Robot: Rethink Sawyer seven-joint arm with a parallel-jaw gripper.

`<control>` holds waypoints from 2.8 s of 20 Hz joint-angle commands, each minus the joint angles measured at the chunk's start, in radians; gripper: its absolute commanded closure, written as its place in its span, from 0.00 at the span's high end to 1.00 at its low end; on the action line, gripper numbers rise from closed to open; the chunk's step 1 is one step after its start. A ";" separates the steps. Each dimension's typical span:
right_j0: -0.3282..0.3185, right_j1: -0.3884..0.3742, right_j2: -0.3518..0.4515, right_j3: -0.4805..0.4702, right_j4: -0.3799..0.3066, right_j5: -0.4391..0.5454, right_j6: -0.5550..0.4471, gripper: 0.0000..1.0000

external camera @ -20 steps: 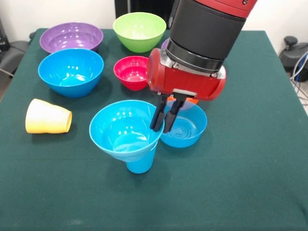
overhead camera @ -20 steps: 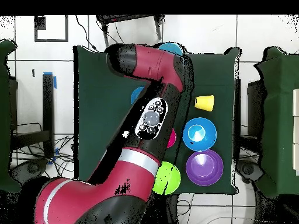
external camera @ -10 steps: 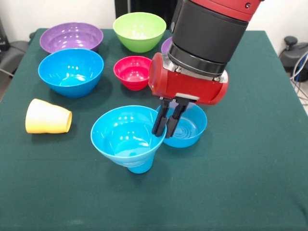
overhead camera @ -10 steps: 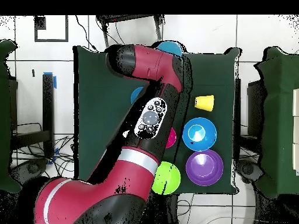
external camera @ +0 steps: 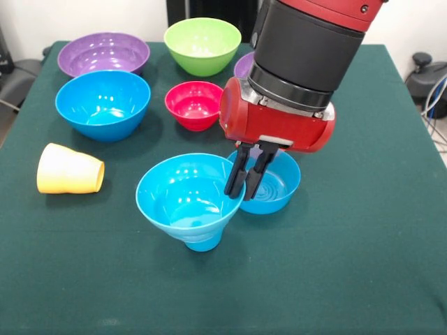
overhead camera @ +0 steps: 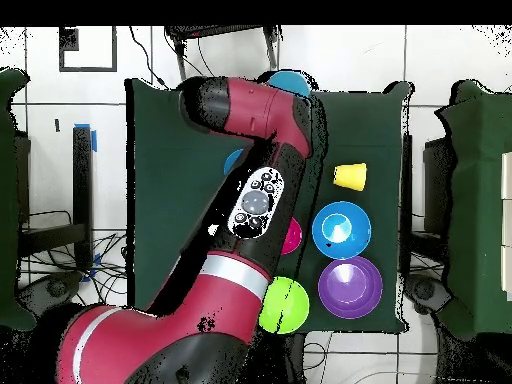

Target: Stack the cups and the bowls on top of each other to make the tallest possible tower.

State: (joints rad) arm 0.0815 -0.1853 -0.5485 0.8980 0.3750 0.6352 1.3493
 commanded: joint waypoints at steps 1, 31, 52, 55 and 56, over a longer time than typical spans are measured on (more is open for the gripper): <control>0.028 0.021 0.077 0.099 -0.079 0.000 0.142 0.00; 0.039 0.055 -0.008 0.102 -0.100 0.024 0.143 0.00; 0.055 0.074 -0.005 0.109 -0.067 0.090 0.169 0.00; 0.053 0.070 0.004 0.115 -0.065 0.097 0.161 0.00; 0.051 0.068 0.008 0.119 -0.065 0.100 0.156 0.00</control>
State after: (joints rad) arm 0.1326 -0.1393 -0.6298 0.9597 0.3756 0.6349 1.3787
